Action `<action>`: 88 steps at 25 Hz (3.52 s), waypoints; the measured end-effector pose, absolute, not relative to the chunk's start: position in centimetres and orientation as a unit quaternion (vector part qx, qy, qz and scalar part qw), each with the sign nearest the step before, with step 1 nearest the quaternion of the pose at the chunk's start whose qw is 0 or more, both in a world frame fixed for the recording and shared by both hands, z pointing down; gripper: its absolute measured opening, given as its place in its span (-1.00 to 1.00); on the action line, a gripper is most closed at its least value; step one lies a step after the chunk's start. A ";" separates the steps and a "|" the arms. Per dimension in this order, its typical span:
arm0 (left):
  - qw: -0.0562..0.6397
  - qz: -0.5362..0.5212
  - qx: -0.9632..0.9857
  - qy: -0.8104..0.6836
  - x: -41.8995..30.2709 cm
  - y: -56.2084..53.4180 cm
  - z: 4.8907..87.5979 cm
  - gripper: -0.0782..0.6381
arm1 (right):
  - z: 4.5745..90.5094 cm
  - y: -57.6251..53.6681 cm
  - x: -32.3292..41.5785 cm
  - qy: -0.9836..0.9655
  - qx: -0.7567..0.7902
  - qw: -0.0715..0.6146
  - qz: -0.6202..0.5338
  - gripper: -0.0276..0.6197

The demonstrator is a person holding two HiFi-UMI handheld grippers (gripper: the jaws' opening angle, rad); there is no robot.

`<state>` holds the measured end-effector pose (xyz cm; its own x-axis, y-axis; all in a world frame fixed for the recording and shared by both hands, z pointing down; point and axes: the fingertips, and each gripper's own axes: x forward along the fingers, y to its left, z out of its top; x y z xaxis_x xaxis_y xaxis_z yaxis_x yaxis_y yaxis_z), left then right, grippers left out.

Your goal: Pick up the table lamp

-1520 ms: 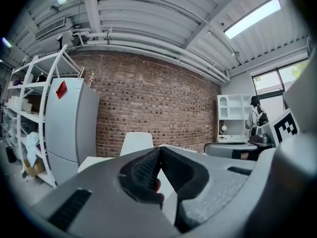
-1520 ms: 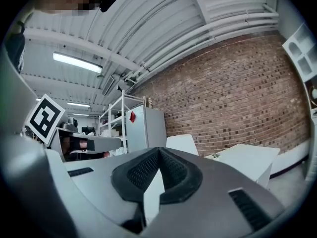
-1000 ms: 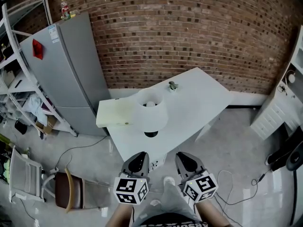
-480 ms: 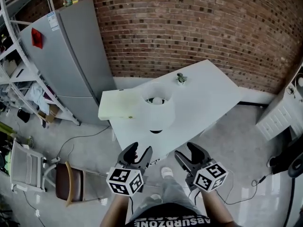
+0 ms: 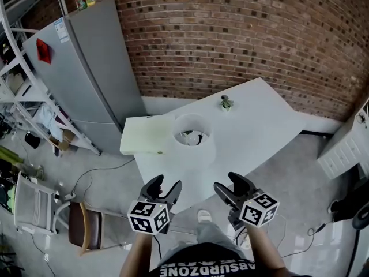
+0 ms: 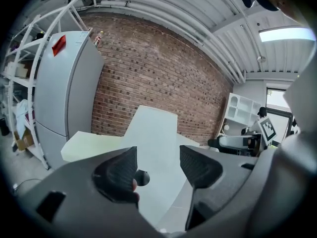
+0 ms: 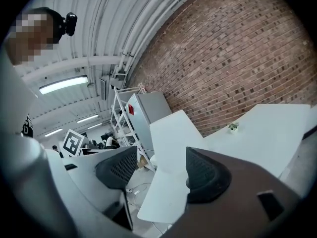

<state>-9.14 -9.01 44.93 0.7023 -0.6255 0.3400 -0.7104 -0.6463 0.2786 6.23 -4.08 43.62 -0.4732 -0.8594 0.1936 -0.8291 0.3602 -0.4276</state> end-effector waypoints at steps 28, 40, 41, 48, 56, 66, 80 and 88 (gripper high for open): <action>0.344 0.120 0.848 -0.385 -8.9 -18.9 53.5 -0.08 | 50.9 -16.0 11.9 0.821 -0.433 0.021 -0.372 -0.04; 0.401 0.083 0.842 -0.351 -9.3 -20.4 55.1 -0.08 | 54.9 -18.9 12.6 0.827 -0.349 0.013 -0.440 -0.05; 0.409 0.075 0.842 -0.345 -9.3 -20.4 55.2 -0.08 | 55.5 -19.0 12.6 0.825 -0.342 0.014 -0.449 -0.05; 0.481 -0.010 0.837 -0.261 -8.8 -20.5 55.9 -0.08 | 55.7 -19.6 12.2 0.833 -0.284 0.019 -0.474 -0.04; 0.534 -0.076 0.819 -0.195 -8.4 -20.8 56.2 -0.08 | 55.9 -20.0 11.7 0.827 -0.234 0.048 -0.508 -0.02; 0.617 -0.229 0.746 -0.096 -6.8 -21.1 55.6 -0.09 | 56.0 -20.6 11.4 0.806 -0.171 0.109 -0.556 -0.02; 0.615 -0.390 0.682 -0.065 -6.9 -22.8 54.6 -0.28 | 54.6 -22.1 10.7 0.771 -0.115 0.204 -0.593 -0.21; 0.605 -0.394 0.687 -0.083 -7.1 -23.1 54.2 -0.39 | 54.9 -22.1 10.7 0.764 -0.127 0.220 -0.593 -0.27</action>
